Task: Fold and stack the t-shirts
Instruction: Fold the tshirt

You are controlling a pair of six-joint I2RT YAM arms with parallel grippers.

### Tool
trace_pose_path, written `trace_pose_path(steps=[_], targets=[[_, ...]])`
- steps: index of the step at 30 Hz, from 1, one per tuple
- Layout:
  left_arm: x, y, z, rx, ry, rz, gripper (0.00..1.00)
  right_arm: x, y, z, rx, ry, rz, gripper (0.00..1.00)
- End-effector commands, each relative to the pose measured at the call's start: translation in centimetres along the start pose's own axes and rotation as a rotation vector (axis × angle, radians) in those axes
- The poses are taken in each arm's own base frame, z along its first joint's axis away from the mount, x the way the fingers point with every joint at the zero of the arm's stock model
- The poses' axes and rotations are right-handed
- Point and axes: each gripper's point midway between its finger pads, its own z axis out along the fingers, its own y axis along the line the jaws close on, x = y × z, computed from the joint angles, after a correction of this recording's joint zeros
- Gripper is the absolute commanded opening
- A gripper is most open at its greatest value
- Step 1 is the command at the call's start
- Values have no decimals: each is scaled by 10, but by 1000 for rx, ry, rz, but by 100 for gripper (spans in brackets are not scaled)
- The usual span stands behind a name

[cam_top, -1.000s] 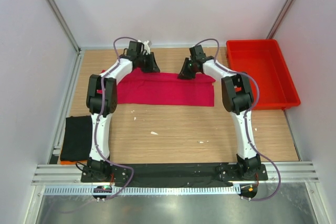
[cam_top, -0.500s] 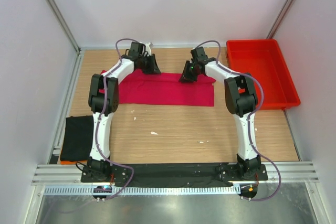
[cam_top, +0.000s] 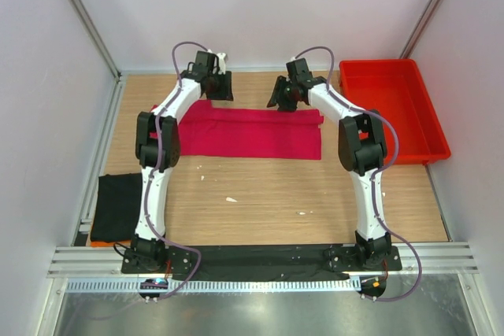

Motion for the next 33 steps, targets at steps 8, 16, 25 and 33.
trace_pose_path(steps=[8,16,25,33], targets=[[-26,62,-13,-228,-38,56,55,-30,-5,-11,58,-84,-19,56],[-22,85,5,-349,-24,95,45,-32,-14,-29,43,-101,-15,56],[-18,89,6,-390,-5,87,32,-30,-31,-39,44,-93,20,56],[-22,90,7,-392,-10,107,0,-35,-25,-42,27,-95,19,56]])
